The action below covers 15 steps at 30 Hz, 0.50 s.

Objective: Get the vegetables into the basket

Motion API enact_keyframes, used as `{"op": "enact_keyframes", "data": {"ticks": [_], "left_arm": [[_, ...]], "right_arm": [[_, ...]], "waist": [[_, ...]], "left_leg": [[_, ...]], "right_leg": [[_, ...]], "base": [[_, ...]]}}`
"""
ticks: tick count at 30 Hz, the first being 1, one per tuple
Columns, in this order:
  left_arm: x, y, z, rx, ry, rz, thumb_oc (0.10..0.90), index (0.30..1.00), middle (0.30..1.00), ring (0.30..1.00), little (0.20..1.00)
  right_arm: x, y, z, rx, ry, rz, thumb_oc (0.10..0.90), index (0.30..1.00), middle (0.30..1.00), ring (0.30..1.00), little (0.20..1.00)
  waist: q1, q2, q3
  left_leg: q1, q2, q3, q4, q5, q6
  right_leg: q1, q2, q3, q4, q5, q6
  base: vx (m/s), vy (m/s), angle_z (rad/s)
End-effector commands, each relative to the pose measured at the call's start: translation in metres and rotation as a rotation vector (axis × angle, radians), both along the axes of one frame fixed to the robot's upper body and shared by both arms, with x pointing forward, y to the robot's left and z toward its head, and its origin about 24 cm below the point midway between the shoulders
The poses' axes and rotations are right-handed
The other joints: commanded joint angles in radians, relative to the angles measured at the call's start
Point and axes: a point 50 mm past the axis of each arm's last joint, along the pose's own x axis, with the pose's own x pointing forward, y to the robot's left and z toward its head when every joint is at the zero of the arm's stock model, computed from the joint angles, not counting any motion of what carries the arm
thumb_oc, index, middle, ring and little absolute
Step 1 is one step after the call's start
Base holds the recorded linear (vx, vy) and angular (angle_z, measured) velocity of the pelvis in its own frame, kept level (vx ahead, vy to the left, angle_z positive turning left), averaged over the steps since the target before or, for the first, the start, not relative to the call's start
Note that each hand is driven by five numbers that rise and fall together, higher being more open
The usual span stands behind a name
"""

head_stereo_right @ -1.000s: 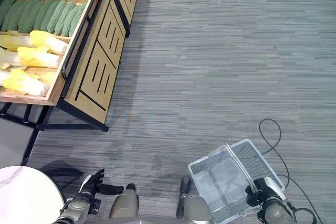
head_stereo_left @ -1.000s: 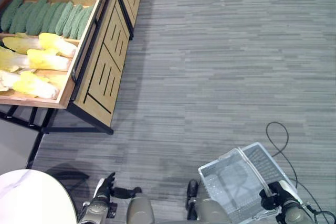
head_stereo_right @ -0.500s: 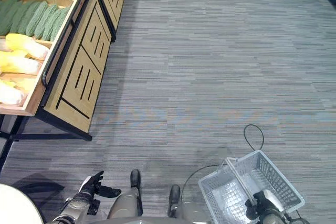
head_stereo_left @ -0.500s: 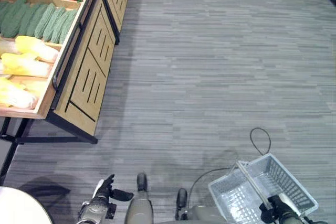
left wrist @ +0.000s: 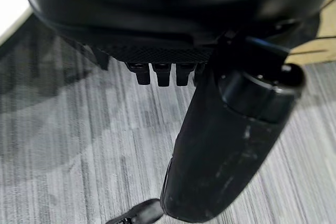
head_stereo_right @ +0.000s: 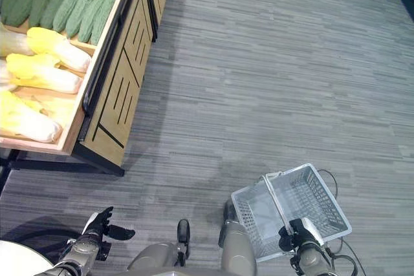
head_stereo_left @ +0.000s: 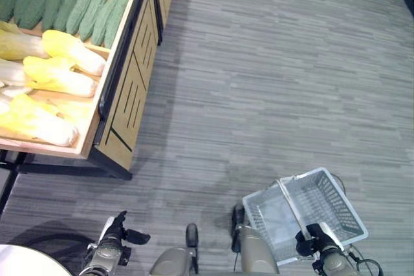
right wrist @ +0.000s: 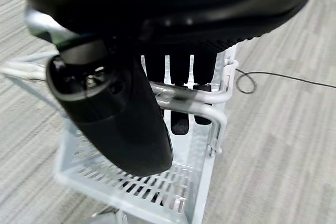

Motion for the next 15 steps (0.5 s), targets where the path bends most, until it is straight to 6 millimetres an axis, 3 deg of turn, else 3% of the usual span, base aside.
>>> {"op": "enact_keyframes", "data": {"ticks": [1, 6, 7, 10, 11, 15], "left_arm": [[0.012, 0.001, 0.008, -0.001, -0.09, 0.013, 0.9, 1.0, 1.0, 1.0, 1.0], [0.008, -0.003, 0.004, -0.014, -0.074, 0.02, 0.9, 1.0, 1.0, 1.0, 1.0], [0.006, -0.006, 0.002, -0.021, -0.065, 0.012, 0.9, 1.0, 1.0, 1.0, 1.0], [0.004, -0.009, 0.0, -0.028, -0.051, -0.004, 0.9, 1.0, 1.0, 1.0, 1.0], [0.004, -0.013, -0.001, -0.037, -0.051, -0.019, 0.9, 1.0, 1.0, 1.0, 1.0], [0.011, -0.017, 0.001, -0.048, -0.066, -0.033, 0.9, 1.0, 1.0, 1.0, 1.0]], "right_arm": [[-0.008, -0.031, 0.013, -0.092, 0.008, -0.012, 0.4, 0.3, 0.3, 0.3, 0.3], [-0.006, -0.037, 0.017, -0.11, 0.003, -0.015, 0.4, 0.3, 0.3, 0.3, 0.3], [-0.006, -0.043, 0.021, -0.127, -0.009, -0.019, 0.4, 0.3, 0.3, 0.3, 0.3], [-0.003, -0.049, 0.026, -0.142, -0.024, 0.0, 0.4, 0.3, 0.3, 0.3, 0.3], [-0.003, -0.054, 0.029, -0.158, -0.023, 0.004, 0.4, 0.3, 0.3, 0.3, 0.3], [-0.009, -0.06, 0.031, -0.171, -0.01, -0.01, 0.4, 0.3, 0.3, 0.3, 0.3]], "waist": [[-0.018, 0.002, 0.017], [-0.019, 0.013, -0.011], [-0.019, 0.024, -0.016], [-0.022, 0.032, -0.017], [-0.021, 0.035, -0.013], [-0.021, 0.03, 0.001]], "left_leg": [[-0.023, 0.159, -0.01, 0.077, -0.037, -0.117], [-0.005, 0.192, -0.021, 0.089, -0.035, -0.15], [-0.01, 0.217, -0.034, 0.126, -0.008, -0.175], [-0.022, 0.237, -0.049, 0.178, 0.023, -0.197], [-0.047, 0.245, -0.061, 0.246, 0.055, -0.208], [-0.108, 0.255, -0.07, 0.375, 0.112, -0.217]], "right_leg": [[0.058, -0.025, -0.003, 0.093, 0.063, 0.051], [0.1, 0.001, -0.04, 0.084, 0.042, 0.026], [0.114, 0.021, -0.061, 0.099, 0.015, 0.004], [0.126, 0.042, -0.071, 0.105, -0.009, -0.019], [0.139, 0.057, -0.072, 0.105, -0.027, -0.04], [0.169, 0.079, -0.081, 0.103, -0.06, -0.076]], "base": [[0.31, -0.208, 0.73], [0.18, -0.197, 0.55], [0.2, -0.289, -0.04], [0.17, -0.264, 0.21], [0.15, -0.238, 0.05], [0.1, -0.21, -0.05]]}}
